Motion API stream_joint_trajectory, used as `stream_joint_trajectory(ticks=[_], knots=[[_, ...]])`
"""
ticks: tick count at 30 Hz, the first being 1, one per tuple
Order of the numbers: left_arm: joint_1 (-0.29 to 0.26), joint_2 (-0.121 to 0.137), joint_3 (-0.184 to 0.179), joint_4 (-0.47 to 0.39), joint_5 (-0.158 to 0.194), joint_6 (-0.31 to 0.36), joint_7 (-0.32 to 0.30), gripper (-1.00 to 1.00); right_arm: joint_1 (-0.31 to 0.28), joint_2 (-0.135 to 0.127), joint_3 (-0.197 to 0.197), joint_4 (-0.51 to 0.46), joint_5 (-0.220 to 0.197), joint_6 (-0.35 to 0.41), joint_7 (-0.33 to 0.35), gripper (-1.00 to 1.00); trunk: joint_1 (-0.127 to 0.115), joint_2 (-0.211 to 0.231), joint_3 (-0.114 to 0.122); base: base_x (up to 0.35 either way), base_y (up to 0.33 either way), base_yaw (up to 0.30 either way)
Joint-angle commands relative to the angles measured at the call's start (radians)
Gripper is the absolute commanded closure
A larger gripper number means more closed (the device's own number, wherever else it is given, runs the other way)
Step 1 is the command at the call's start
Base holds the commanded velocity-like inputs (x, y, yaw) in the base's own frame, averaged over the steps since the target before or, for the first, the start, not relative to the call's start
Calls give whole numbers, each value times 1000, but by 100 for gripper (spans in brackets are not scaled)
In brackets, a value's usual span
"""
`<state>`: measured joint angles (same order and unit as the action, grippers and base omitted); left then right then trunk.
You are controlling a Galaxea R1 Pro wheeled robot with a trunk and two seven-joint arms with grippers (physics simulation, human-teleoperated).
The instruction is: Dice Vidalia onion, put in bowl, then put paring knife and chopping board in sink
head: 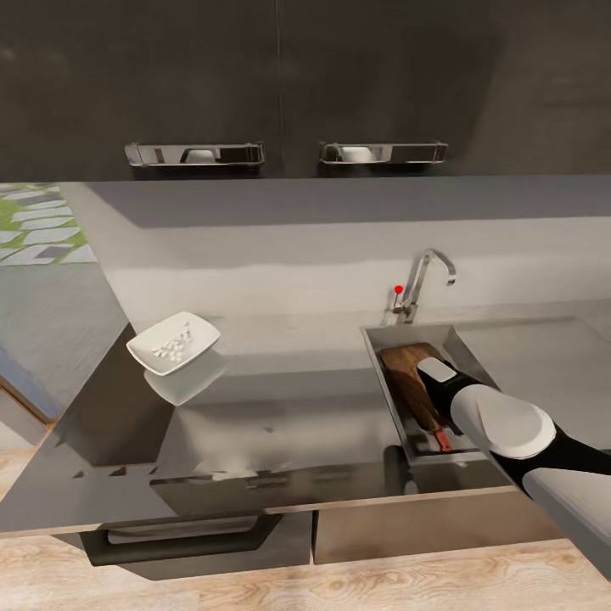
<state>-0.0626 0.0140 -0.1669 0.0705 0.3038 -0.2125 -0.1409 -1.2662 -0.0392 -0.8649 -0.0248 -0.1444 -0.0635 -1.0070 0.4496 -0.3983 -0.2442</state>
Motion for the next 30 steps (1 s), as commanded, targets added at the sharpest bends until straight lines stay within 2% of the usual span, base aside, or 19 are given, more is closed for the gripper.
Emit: stream_joint_trajectory(ticks=[1, 3, 4, 12, 13, 14, 15, 16, 17, 18, 19, 21, 22, 23, 24, 25, 26, 30], knots=[[-2, 0, -8, 5, 11, -7, -6, -100, -1, 1, 6, 0, -9, -7, -1, 100, 1, -2, -2, 0, 0, 0], [-2, 0, -8, 5, 11, -7, -6, -100, -1, 4, 6, 0, -9, -9, -1, 100, 1, -2, -2, 0, 0, 0], [-2, 0, -8, 5, 11, -7, -6, -100, -1, 4, 6, 0, -9, -10, -2, -100, 1, -2, -2, 0, 0, 0], [-2, 0, -8, 5, 11, -7, -6, -100, -1, 9, 12, -3, -6, -13, -4, -100, 1, -2, -2, 0, 0, 0], [-2, 0, -8, 5, 11, -7, -6, -100, -1, 13, 14, -8, -5, -12, -3, -100, 1, -2, -2, 0, 0, 0], [-2, 0, -8, 5, 11, -7, -6, -100, -1, 37, 33, -17, 15, -10, 15, -100, 1, -2, -2, 0, 0, 0], [-2, -1, -8, 5, 10, -7, -6, -100, -1, 54, 64, -27, 75, -6, 51, -100, 1, -2, -2, 0, 0, 0], [-2, -3, -8, 5, 10, -7, -7, -100, -1, 59, 77, -37, 112, 9, 113, -100, 1, -2, -2, 0, 0, 0], [-2, -3, -8, 4, 9, -7, -7, -100, -1, 61, 81, -40, 188, 20, 208, -100, 1, -2, -2, 0, 0, 0], [-2, -3, -8, 3, 9, -8, -7, -100, -1, 62, 82, -41, 296, 23, 268, -100, 1, -2, -2, 0, 0, 0], [-2, -4, -8, 3, 9, -8, -7, -100, -1, 58, 83, -42, 338, 24, 357, -100, 1, -2, -2, 0, 0, 0], [-2, -5, -8, 3, 9, -8, -7, -100, -1, 58, 83, -53, 552, 25, 510, -100, 1, -2, -2, 0, 0, 0], [-2, -5, -8, 3, 9, -8, -8, -100, -1, 54, 84, -53, 595, 25, 611, -100, 1, -2, -2, 0, 0, 0], [-2, -5, -8, 3, 9, -8, -8, -100, -1, 53, 111, -54, 649, 24, 708, -100, 1, -2, -2, 0, 0, 0], [-2, -5, -8, 3, 9, -8, -8, -100, -1, 54, 146, -55, 712, 22, 763, -100, 1, -2, -2, 0, 0, 0], [-2, -11, -7, 2, 9, -8, -7, -100, -1, -22, 152, -58, 733, 25, 1043, -100, 1, -2, -2, -18, 0, 0], [-2, -12, -6, 2, 9, -8, -7, -100, -1, -28, 154, -58, 733, 25, 1062, -100, 1, -2, -2, -167, 0, 0], [-2, -12, -7, 2, 9, -8, -8, -100, -1, -30, 155, -58, 735, 22, 1068, -100, 1, -2, -2, -321, 0, 0]])
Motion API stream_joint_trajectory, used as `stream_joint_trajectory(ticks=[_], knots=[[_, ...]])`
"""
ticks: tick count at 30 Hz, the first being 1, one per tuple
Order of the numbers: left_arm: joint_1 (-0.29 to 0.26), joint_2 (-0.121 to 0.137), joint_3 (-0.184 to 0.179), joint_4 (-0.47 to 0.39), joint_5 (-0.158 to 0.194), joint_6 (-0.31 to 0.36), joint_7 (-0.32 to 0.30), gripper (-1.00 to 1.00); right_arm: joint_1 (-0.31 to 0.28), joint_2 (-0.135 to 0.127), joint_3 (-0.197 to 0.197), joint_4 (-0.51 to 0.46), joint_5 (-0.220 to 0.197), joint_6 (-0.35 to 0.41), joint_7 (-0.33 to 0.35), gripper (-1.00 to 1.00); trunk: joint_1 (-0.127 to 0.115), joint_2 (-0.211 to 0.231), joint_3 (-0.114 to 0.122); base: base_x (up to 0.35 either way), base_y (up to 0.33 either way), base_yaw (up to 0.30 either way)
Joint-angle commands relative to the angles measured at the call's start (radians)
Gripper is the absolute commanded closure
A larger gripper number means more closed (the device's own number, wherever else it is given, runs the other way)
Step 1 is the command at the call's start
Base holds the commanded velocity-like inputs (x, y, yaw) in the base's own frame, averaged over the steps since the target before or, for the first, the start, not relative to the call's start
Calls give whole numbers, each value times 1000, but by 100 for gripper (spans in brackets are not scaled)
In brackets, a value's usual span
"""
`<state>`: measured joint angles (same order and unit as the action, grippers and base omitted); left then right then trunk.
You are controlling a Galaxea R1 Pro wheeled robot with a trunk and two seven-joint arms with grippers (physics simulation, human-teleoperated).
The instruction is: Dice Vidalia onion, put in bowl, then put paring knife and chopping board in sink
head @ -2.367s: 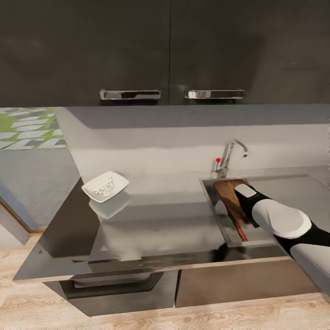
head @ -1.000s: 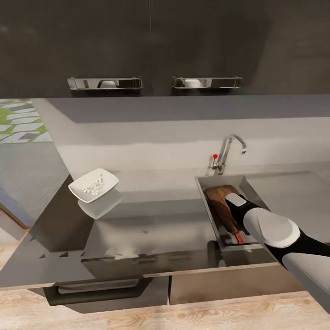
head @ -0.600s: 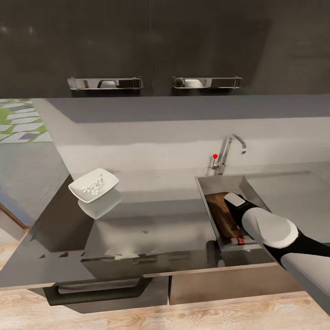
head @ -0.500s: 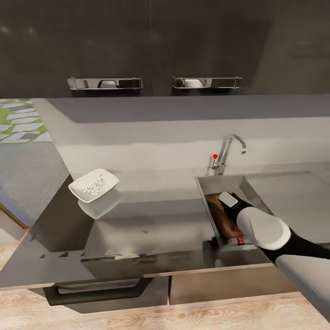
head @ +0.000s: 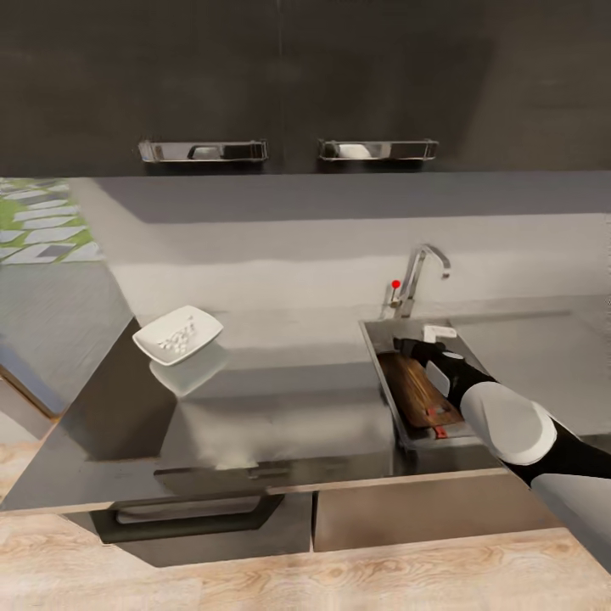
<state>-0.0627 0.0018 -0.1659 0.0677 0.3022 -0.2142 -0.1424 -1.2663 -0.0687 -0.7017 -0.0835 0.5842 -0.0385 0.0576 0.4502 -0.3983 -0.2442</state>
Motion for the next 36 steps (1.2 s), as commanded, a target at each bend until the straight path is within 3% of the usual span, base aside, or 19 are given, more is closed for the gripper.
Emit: stream_joint_trajectory(ticks=[1, 36], knots=[[-2, 0, -8, 4, 11, -7, -6, -100, -1, 0, -8, 1, 6, -3, 4, -100, 0, -2, -2, -336, 0, 0], [-2, 0, -7, 3, 10, -8, -6, -100, -1, 32, -2, 6, 6, -11, 8, -100, 0, -2, -2, -336, -22, 0]])
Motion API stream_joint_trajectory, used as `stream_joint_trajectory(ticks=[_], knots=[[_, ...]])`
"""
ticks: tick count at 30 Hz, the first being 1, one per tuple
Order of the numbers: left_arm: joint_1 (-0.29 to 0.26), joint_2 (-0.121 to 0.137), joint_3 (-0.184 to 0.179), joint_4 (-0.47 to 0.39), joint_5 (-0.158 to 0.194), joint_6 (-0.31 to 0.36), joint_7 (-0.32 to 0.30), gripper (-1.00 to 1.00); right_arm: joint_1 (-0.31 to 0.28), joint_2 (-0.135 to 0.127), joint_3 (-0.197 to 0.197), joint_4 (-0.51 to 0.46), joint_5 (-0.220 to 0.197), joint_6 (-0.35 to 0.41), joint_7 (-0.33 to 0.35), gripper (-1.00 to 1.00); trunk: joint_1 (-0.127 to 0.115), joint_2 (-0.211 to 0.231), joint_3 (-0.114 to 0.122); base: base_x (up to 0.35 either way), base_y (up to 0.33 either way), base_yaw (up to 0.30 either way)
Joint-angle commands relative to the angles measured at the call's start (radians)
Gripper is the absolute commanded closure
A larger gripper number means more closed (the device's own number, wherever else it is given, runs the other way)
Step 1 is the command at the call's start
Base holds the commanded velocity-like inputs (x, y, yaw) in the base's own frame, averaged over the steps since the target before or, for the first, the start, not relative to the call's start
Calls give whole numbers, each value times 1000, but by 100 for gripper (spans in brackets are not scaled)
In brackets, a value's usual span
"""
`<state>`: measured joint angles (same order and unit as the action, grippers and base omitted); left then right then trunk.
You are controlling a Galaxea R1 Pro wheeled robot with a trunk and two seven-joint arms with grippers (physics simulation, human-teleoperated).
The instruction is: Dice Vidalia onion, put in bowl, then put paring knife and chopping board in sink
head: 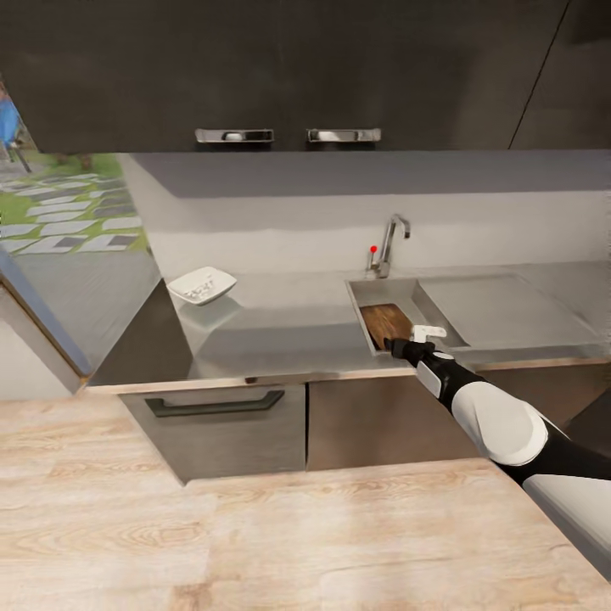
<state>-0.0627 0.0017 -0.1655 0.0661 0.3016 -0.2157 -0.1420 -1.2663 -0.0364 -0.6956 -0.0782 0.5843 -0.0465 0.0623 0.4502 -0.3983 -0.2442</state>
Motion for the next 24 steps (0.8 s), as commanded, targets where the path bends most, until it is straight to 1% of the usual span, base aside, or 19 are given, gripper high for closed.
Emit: stream_joint_trajectory(ticks=[1, 3, 4, 5, 6, 16, 17, 18, 19, 20, 21, 22, 23, 24], knots=[[-2, 0, -8, 4, 11, -7, -7, -100, -1, 0, -8, 1, 6, -3, 4, -100, 0, -2, -2, -336, 0, 0], [-2, 0, -8, 4, 11, -7, -6, -100, -1, 1, -8, 1, 6, -3, 3, -100, 0, -2, -2, -336, 0, 0], [-2, 0, -8, 4, 11, -7, -6, -100, -1, 1, -8, 1, 13, -4, 2, -100, 0, -2, -2, -336, 0, 0], [-2, 0, -8, 4, 11, -6, -6, -100, -1, 1, -8, 1, 32, -4, 2, -100, 0, -2, -2, -336, 0, 0], [-2, 0, -8, 4, 11, -7, -7, -100, -1, 1, -8, 1, 41, -4, 2, -100, 0, -2, -2, -336, 0, 0], [-2, 0, -8, 4, 11, -7, -6, -100, -1, 1, -10, 12, 46, -6, 2, -100, 0, -2, -2, -336, 0, 0], [-2, 3, -7, 3, 11, -6, -6, -100, -1, 1, -10, 15, 45, -30, 2, -100, 0, -2, -2, -312, 0, 0], [-2, 12, -5, 2, 12, -5, -6, -100, -1, 6, -10, 19, 45, -47, 2, -100, 0, -2, -2, -211, 0, 0], [-2, 33, -3, -1, 12, -5, -6, -100, 0, 9, -10, 20, 45, -52, 2, -100, 0, -2, -2, -154, 0, 0], [-2, 63, -2, -18, 12, -5, -5, -100, 2, 10, -10, 38, 45, -76, 2, -100, 0, -2, -2, -120, 0, 0], [-2, 105, -1, -65, 11, -5, -5, -100, 33, 11, -11, 52, 45, -112, 1, -100, 0, -2, -2, -46, 0, 0], [-2, 137, 0, -108, 11, -5, -5, -100, 70, 9, -11, 54, 45, -135, 1, -100, 0, -2, -2, -15, 0, 0], [-2, 181, 1, -176, 11, -5, -5, -100, 139, 6, -11, 55, 46, -189, 0, -100, 0, -2, -2, -4, 0, 0], [-2, 206, 1, -214, 11, -6, -5, -100, 214, 0, -12, 53, 47, -219, -1, -100, 0, -2, -2, -1, 0, 0]])
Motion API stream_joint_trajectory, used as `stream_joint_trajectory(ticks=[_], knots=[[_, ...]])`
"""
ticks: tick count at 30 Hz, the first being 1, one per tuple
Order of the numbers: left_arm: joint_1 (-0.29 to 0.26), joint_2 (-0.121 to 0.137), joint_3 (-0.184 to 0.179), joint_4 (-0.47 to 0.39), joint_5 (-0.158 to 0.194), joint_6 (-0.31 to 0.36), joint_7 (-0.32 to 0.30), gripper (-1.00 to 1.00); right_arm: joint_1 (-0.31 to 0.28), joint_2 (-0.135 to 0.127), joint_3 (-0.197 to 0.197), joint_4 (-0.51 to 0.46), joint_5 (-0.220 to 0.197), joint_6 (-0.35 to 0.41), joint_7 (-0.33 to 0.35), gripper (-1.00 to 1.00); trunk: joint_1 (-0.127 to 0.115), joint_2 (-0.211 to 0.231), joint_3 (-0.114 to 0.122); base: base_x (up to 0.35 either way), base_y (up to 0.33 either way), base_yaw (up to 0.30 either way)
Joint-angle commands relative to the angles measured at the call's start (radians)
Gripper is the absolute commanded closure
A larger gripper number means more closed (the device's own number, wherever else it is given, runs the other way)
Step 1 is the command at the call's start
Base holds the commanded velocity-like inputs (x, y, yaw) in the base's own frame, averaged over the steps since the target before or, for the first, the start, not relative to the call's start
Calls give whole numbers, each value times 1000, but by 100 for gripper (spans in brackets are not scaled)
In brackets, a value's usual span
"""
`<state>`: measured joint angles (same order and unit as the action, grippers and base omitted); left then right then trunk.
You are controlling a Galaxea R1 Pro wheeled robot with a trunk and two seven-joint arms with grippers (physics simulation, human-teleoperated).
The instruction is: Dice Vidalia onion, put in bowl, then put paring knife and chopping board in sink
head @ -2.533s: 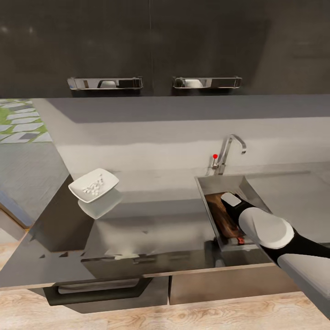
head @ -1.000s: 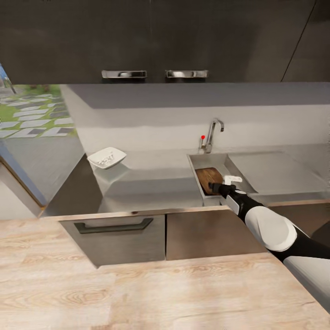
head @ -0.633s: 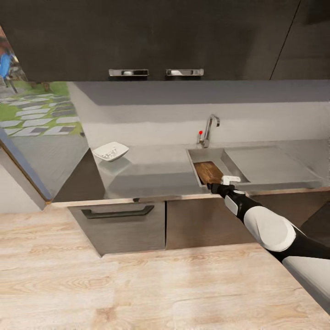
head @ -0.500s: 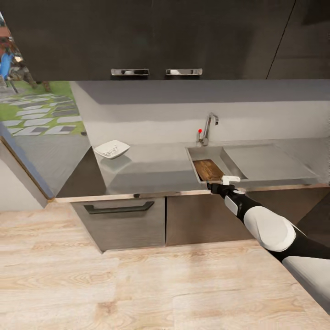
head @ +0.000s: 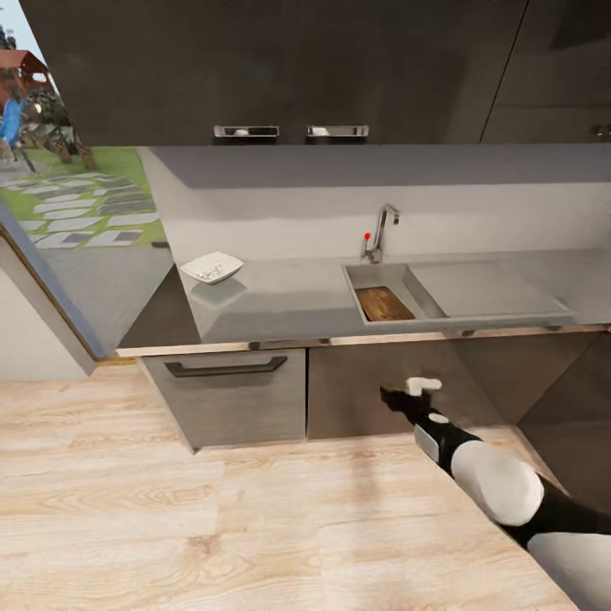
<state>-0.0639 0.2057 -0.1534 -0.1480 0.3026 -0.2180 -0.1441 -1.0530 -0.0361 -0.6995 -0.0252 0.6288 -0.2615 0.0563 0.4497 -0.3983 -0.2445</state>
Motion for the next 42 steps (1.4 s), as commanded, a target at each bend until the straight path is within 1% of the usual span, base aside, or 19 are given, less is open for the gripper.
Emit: stream_joint_trajectory(ticks=[1, 2, 3, 4, 5, 6, 8, 9, 10, 11, 12, 13, 14, 16, 17, 20, 21, 22, 42], knots=[[-1, 8, -10, -11, 9, -3, -3, -100, 89, -23, -9, -1, 3, -62, 4, -100, 0, -2, -2, 0, 0, 0], [-2, 9, -10, -46, 10, -3, 6, -100, 155, -57, -9, -1, 3, -101, 4, -100, 0, -2, -2, 0, 0, 0], [-2, 9, -9, -104, 10, -2, 71, -100, 224, -93, -8, -1, 2, -143, 4, -100, 0, -2, -2, 0, 0, 0], [-2, 7, -9, -149, 10, -2, 133, -100, 314, -123, -9, 0, 0, -205, 4, -100, 0, -2, -2, 0, 0, 0], [-2, 3, -9, -168, 10, -3, 156, -100, 450, -155, -9, 0, -3, -285, 4, -100, 0, -2, -2, 0, 0, 0], [-2, 2, -9, -171, 10, -3, 161, -100, 561, -168, -10, 1, -8, -341, 4, -100, 0, -2, -2, 0, 0, 0], [-2, 1, -9, -172, 10, -3, 163, -100, 716, -170, -12, 2, -11, -363, 5, -100, 0, -2, -2, 0, 0, 0], [-2, 1, -9, -173, 10, -3, 163, -100, 789, -164, -11, 3, -12, -366, 5, -100, 0, -2, -2, 0, 0, 0], [-2, -7, -9, -202, 10, -2, 165, -100, 807, -162, -15, 1, -15, -366, 4, -100, 0, -2, -2, 0, 0, 0], [-2, -18, -9, -243, 11, 1, 169, -100, 814, -161, -19, -4, -60, -367, 4, -100, 0, -2, -2, 0, 0, 0], [-2, -30, -10, -235, 11, 0, 169, -100, 816, -158, -19, -3, -105, -372, 4, -100, 0, -2, -1, 0, 0, 0], [-2, -32, -11, -225, 11, -1, 169, -100, 817, -158, -19, -1, -121, -389, 4, -100, 0, -2, 1, 0, 0, 0], [-2, -30, -11, -217, 12, -2, 169, -100, 817, -152, -19, 1, -125, -394, 4, -100, 0, -2, 2, 0, 0, 0], [-2, -25, 50, -191, 11, -4, 167, -100, 817, -145, -17, 1, -126, -398, 4, -100, 0, -2, 5, 0, 0, 0], [-2, -24, 61, -186, 11, -4, 165, -100, 817, -131, -17, 0, -126, -398, 4, -100, 0, -2, 7, 0, 0, 0], [-2, -25, 64, -184, 10, -4, 167, -100, 817, -127, -18, 1, -126, -404, 5, -100, 0, -2, 12, 0, 0, 0], [-2, -35, 62, -183, 8, -4, 167, -100, 817, -128, -18, 1, -126, -404, 4, -100, 0, -2, 13, 0, 0, 0], [-2, -38, 63, -181, 8, -4, 167, -100, 817, -127, -17, 1, -126, -404, 5, -100, 0, -2, 15, 0, 0, 0], [-2, -38, 63, -177, 7, -4, 167, -100, 817, -127, -17, 2, -126, -404, 5, -100, 0, -2, 47, 0, 0, 0]])
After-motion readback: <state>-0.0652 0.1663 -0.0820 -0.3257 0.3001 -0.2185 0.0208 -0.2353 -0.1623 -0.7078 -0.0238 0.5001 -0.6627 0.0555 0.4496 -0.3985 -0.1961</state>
